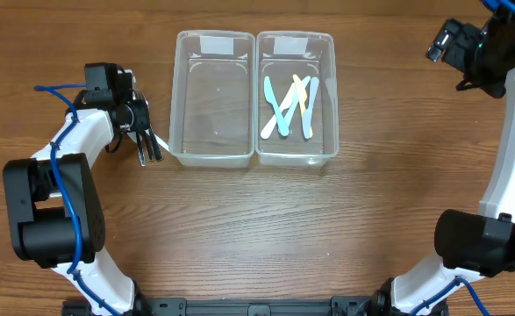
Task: Pack container
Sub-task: 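Move the left gripper to the forks and grasp the metal forks, then carry the metal forks into the left container and release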
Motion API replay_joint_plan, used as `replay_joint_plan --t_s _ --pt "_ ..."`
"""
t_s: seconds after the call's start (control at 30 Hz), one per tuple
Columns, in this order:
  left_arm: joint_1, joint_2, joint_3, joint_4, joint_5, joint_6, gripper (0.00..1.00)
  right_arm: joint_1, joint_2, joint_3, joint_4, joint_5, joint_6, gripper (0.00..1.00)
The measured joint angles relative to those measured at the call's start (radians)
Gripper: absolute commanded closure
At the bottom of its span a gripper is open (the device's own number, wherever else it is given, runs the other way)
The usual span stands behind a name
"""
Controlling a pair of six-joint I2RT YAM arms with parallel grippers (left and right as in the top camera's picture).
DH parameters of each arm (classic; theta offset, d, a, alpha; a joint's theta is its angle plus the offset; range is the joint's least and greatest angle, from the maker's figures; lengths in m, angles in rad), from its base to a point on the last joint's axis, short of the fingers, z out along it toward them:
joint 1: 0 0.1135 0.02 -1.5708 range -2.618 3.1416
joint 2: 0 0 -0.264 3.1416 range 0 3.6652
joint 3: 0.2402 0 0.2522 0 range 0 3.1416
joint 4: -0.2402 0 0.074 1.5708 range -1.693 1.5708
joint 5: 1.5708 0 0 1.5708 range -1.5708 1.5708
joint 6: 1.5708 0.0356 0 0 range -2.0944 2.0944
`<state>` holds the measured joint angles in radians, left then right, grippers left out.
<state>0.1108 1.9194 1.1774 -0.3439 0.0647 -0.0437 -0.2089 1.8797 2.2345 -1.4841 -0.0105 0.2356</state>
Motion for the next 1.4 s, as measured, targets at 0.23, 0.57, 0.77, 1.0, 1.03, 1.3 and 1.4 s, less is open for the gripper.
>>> replay_joint_plan --t_s 0.23,0.57,0.77,1.0,1.03,1.3,1.4 --pt "0.000 0.029 0.000 0.001 0.019 0.002 0.80 0.000 0.000 0.000 -0.012 0.000 0.000 0.00" --pt "0.000 0.039 0.000 0.011 0.045 0.008 0.96 0.000 0.000 0.000 -0.013 0.000 0.000 0.00" --pt "0.000 0.017 0.017 -0.055 0.043 0.008 0.96 0.000 0.000 0.000 -0.013 0.000 0.000 0.00" --pt "0.000 -0.185 0.127 -0.190 0.018 0.011 0.96 0.000 0.000 0.000 -0.013 0.000 0.000 0.00" --pt "0.000 -0.212 0.141 -0.196 0.014 0.011 0.96 0.000 0.000 0.000 -0.013 0.000 0.000 0.00" --pt "-0.036 -0.318 0.177 -0.272 0.011 0.011 0.96 0.000 0.000 0.000 -0.013 0.000 0.000 0.00" --pt "-0.109 -0.309 0.176 -0.257 0.013 0.011 0.96 0.000 0.000 0.000 -0.012 -0.001 0.000 0.00"
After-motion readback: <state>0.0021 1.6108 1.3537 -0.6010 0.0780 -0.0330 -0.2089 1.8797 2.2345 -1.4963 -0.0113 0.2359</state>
